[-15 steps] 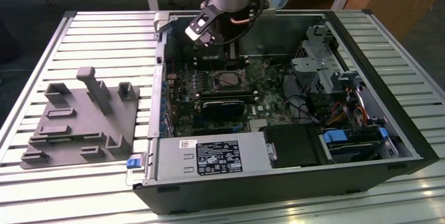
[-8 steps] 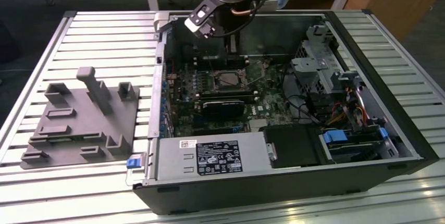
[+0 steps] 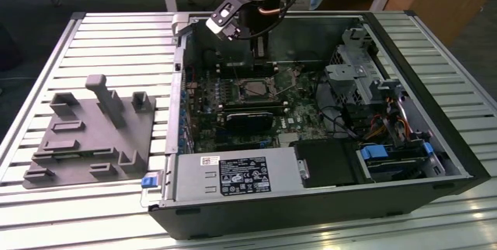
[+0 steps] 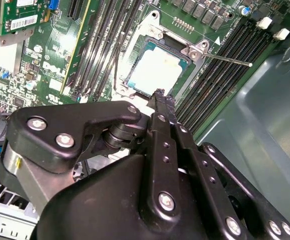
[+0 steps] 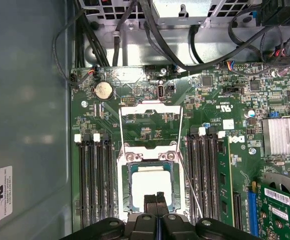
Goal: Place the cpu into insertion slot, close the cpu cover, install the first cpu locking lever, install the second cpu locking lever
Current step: 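Close the cpu cover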
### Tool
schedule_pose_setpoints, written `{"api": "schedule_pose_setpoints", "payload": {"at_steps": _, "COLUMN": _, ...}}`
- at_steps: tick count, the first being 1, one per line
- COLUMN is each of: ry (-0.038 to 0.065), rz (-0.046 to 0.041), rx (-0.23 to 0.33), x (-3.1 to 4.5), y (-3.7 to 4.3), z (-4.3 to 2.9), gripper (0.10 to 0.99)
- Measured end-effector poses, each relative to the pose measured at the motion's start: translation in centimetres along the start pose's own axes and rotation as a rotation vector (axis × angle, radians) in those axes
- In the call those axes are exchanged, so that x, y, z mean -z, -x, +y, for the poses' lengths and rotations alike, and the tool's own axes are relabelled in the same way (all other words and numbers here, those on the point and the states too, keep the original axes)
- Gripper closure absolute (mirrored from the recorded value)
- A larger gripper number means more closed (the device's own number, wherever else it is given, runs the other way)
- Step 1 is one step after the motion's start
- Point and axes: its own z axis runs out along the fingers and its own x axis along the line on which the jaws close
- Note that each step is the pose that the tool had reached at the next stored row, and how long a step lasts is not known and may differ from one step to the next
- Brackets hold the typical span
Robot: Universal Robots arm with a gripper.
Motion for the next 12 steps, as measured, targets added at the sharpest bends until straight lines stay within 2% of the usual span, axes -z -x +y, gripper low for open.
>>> {"api": "schedule_pose_setpoints", "payload": {"at_steps": 7, "ry": 0.000, "rz": -0.0002, "rx": 0.000, "x": 0.01, "y": -0.01, "z": 0.05, "gripper": 0.980}}
{"api": "schedule_pose_setpoints", "payload": {"at_steps": 12, "ry": 0.000, "rz": -0.0001, "rx": 0.000, "x": -0.03, "y": -0.10, "z": 0.57, "gripper": 0.980}}
